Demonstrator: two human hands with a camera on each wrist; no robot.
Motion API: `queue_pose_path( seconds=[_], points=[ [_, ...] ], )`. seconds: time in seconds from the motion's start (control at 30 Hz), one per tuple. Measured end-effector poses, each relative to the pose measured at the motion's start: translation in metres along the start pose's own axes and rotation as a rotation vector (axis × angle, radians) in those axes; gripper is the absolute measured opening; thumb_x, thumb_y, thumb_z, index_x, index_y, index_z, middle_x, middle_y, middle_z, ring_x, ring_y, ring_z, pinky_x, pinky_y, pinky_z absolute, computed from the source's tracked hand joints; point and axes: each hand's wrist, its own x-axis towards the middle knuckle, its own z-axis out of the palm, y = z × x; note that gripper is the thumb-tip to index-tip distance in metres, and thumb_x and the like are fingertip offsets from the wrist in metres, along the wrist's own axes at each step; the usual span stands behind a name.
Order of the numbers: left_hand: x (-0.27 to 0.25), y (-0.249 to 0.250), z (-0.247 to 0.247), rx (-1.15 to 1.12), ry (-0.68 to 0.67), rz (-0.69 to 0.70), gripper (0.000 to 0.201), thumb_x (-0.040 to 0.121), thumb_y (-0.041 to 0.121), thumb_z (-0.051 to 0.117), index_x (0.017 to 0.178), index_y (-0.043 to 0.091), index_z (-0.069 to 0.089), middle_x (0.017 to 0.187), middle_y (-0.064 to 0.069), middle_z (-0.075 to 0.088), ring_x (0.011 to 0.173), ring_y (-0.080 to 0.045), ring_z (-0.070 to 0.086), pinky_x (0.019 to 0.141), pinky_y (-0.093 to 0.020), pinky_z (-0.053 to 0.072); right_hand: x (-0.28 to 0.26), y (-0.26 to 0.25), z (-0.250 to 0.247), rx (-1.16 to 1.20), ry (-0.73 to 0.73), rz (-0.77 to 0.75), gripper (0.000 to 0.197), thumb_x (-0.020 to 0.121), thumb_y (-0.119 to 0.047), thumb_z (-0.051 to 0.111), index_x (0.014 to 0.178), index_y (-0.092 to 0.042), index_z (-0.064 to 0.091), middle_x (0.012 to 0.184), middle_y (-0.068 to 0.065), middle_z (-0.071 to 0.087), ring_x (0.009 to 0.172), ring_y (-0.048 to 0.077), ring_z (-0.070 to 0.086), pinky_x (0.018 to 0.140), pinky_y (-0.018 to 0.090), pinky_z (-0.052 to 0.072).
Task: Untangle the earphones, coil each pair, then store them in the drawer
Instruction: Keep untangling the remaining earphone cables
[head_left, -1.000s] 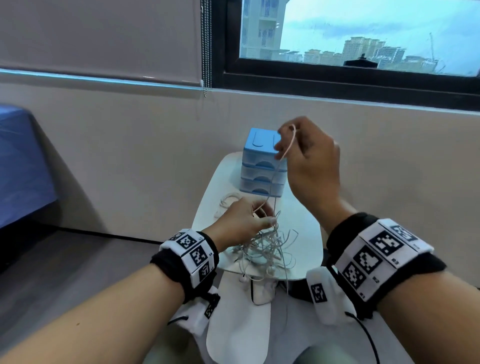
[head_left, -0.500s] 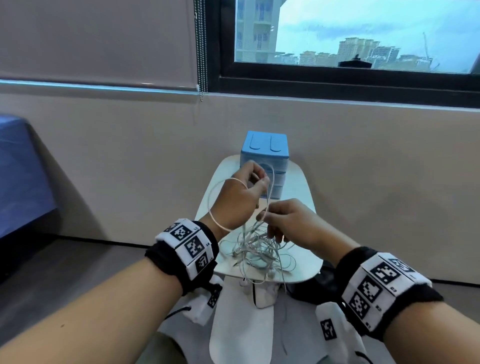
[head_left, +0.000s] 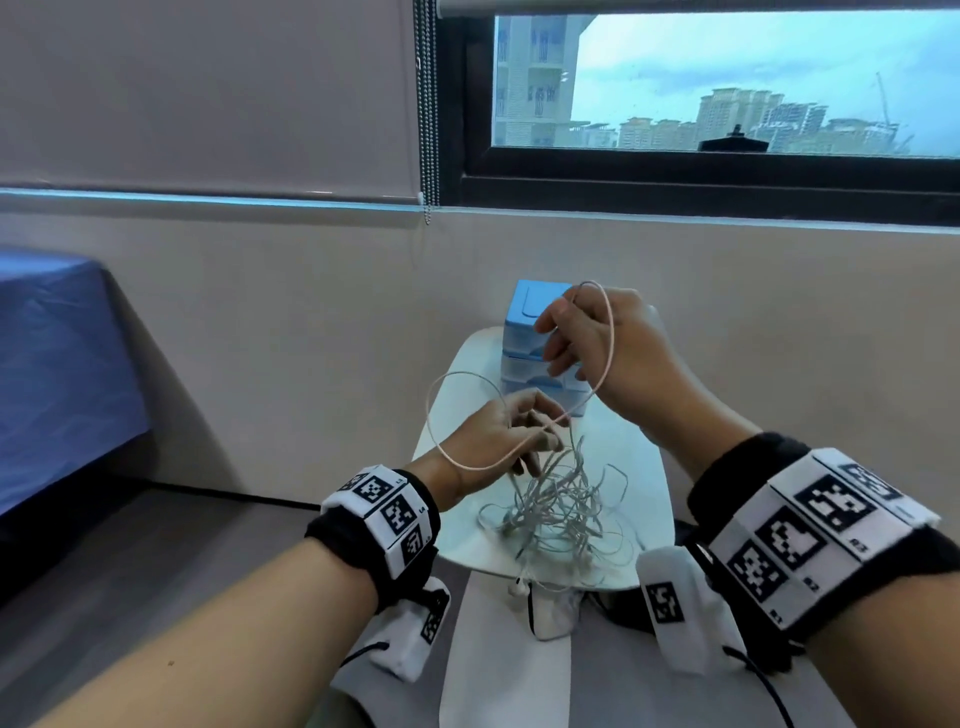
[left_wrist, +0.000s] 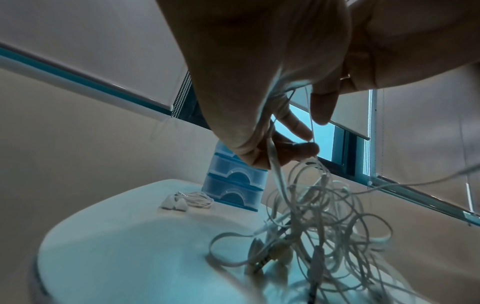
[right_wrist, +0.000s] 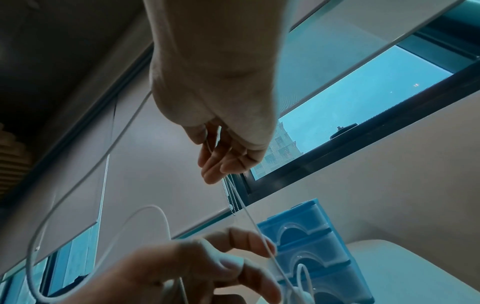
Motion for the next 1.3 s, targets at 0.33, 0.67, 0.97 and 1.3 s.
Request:
queue_pose_path(
  seconds=[0.33, 0.67, 0.97, 1.3],
  points=[
    [0.000, 0.002, -0.008, -0.202, -0.070, -0.142, 0.048, 0.089, 0.034, 0.054, 0.129, 0.010, 0.057, 0.103, -0.014, 0.073, 0.088, -0.027, 0.070, 0.077, -0.033, 0.051, 0.002, -0.011, -0.012, 0.016, 0.040, -0.020, 0.029, 0.106, -0.020, 0.050, 0.095, -0.004, 0.072, 0.088, 0.021, 0.072, 0.074, 0.028, 0.069, 0.058, 0.015, 0.049],
    [0.008, 0.001, 0.005, 0.024, -0.020, -0.088, 0.028, 0.106, 0.026, 0.053, 0.119, 0.006, 0.067, 0.092, -0.009, 0.069, 0.071, -0.015, 0.065, 0.062, -0.021, 0.045, 0.000, -0.019, -0.009, -0.018, 0.005, -0.047, 0.030, 0.108, -0.020, 0.046, 0.098, -0.009, 0.072, 0.090, 0.014, 0.073, 0.086, 0.027, 0.069, 0.067, 0.020, 0.055],
    [0.024, -0.007, 0.013, 0.292, -0.072, 0.018, 0.018, 0.099, 0.016, 0.067, 0.101, 0.001, 0.076, 0.082, -0.003, 0.071, 0.069, -0.007, 0.061, 0.064, -0.022, 0.051, 0.008, -0.041, -0.013, -0.081, 0.148, -0.284, 0.029, 0.107, -0.021, 0.046, 0.096, -0.014, 0.071, 0.084, -0.004, 0.071, 0.082, 0.011, 0.068, 0.070, 0.023, 0.056],
    [0.020, -0.019, 0.015, 0.377, -0.126, -0.090, 0.007, 0.097, 0.018, 0.071, 0.095, 0.021, 0.077, 0.094, -0.001, 0.074, 0.077, -0.011, 0.061, 0.072, -0.027, 0.053, 0.015, -0.040, -0.034, -0.023, 0.350, -0.370, 0.027, 0.107, -0.021, 0.045, 0.098, -0.014, 0.070, 0.092, -0.002, 0.072, 0.089, 0.011, 0.067, 0.072, 0.022, 0.051]
  ],
)
